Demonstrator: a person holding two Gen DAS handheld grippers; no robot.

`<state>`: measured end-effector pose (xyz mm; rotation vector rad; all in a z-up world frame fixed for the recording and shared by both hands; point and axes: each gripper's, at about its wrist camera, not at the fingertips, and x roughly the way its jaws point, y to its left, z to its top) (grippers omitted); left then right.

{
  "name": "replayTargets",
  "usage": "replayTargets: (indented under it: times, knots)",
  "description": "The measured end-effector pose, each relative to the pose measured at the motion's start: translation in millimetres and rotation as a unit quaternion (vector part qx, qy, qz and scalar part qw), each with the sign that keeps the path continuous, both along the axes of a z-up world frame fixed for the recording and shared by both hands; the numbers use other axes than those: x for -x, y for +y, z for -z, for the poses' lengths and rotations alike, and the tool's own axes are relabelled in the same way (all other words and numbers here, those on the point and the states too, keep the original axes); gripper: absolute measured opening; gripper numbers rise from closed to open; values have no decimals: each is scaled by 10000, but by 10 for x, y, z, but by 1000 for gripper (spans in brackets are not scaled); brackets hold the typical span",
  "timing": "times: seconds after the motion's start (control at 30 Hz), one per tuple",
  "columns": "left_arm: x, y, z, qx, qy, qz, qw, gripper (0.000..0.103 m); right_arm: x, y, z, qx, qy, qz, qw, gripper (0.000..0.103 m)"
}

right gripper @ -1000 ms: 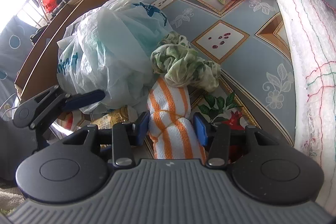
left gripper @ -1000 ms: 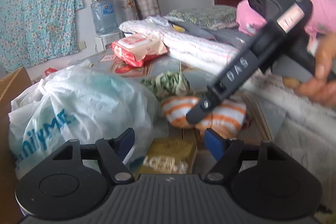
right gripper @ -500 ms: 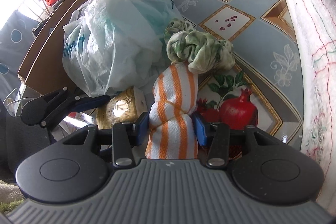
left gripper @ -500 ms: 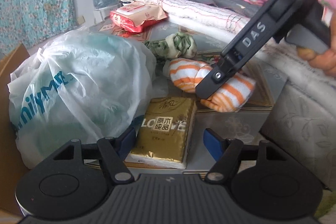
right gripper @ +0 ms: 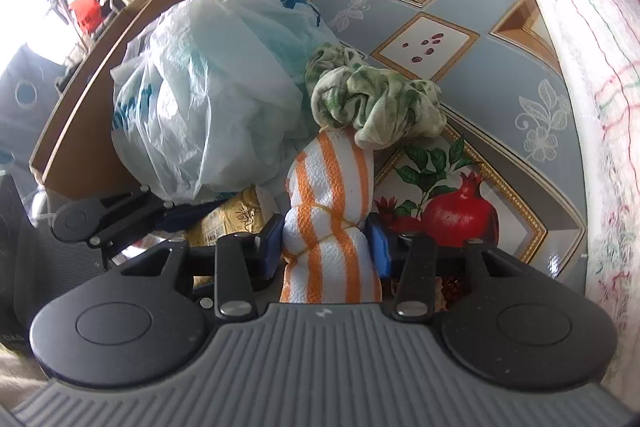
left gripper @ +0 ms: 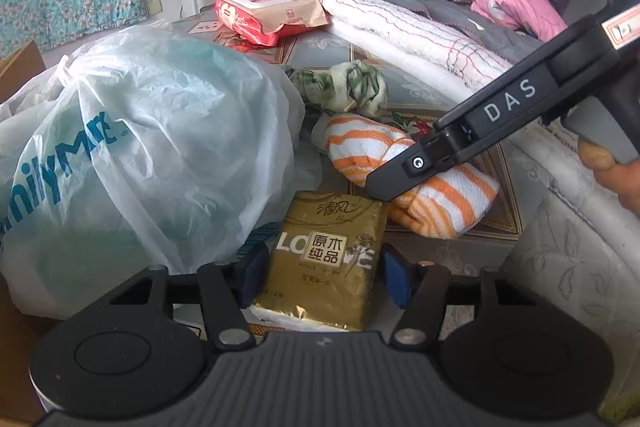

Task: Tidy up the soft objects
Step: 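Lift the striped towel with the right gripper and carry it to the box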

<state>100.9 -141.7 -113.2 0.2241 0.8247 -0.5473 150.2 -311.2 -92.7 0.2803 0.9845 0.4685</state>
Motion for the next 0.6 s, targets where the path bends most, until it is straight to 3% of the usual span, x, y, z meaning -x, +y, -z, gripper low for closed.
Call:
replayTargets:
  times: [0.13,0.33,0.47,0.6]
  knots:
    - [1,79,-139,332,68,-41,9994,60,32,-118,-58,-545,64,203,9983,40]
    - [-38,214,-511,857,-107,-157,9961,60,122,-247,-368,-1152,-242,367,9924,40]
    - [-119,335,-776,1231,-351,-322,9913,60,102,-293,-596,-1549,-499,432,9857,40]
    - [-221,486,-986,1363,-652,-673,9862,60,-29,-214,-815,-1802,-725,391,9802,40]
